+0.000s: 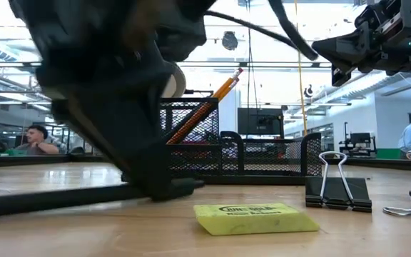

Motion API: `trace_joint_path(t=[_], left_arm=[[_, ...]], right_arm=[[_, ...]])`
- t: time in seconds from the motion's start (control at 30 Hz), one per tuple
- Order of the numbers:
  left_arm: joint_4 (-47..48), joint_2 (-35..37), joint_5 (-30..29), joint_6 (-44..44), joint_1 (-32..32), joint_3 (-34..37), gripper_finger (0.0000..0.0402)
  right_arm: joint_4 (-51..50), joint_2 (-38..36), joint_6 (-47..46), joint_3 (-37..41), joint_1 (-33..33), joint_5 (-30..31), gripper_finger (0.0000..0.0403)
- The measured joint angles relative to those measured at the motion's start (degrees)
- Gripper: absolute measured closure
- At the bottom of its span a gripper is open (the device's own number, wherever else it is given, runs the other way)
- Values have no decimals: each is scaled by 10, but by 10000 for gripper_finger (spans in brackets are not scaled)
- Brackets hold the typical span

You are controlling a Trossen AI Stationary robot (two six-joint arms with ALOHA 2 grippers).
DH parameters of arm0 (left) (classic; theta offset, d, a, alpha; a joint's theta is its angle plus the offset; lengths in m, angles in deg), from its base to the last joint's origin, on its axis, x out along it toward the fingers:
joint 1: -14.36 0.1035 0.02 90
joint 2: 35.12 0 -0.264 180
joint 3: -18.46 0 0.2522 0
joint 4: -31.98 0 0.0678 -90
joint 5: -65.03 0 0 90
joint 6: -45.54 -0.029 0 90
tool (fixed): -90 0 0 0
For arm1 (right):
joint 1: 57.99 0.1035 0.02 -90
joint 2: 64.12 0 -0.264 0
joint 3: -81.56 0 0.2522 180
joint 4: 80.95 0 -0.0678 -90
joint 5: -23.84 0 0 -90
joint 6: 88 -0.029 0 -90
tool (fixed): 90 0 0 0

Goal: Pick and place office supplies into organizer
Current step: Put the black pen into the desk organizer

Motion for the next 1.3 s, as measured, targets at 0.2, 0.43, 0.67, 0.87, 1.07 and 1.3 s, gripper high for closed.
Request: trace_joint_path(t=[0.2, 0.43, 0.67, 0.87, 1.07, 1.3], left_arm=[[-22, 67, -164, -119, 0, -1, 384], [-107, 137, -278, -322, 0, 0, 393], [-119, 174, -295, -478, 31, 0, 374], [-109, 208, -301, -551, 65, 3, 388], [-222, 283, -248, -591, 122, 108, 381], [-687, 306, 4, -762, 182, 322, 392]], right_arm=[[-4, 0, 0, 0, 0, 1, 399], [0, 2, 0, 0, 0, 1, 399], [0, 4, -4, 0, 0, -1, 399], [-1, 3, -6, 0, 0, -1, 399], [0, 3, -5, 0, 0, -1, 399], [0, 4, -4, 0, 0, -1, 399]])
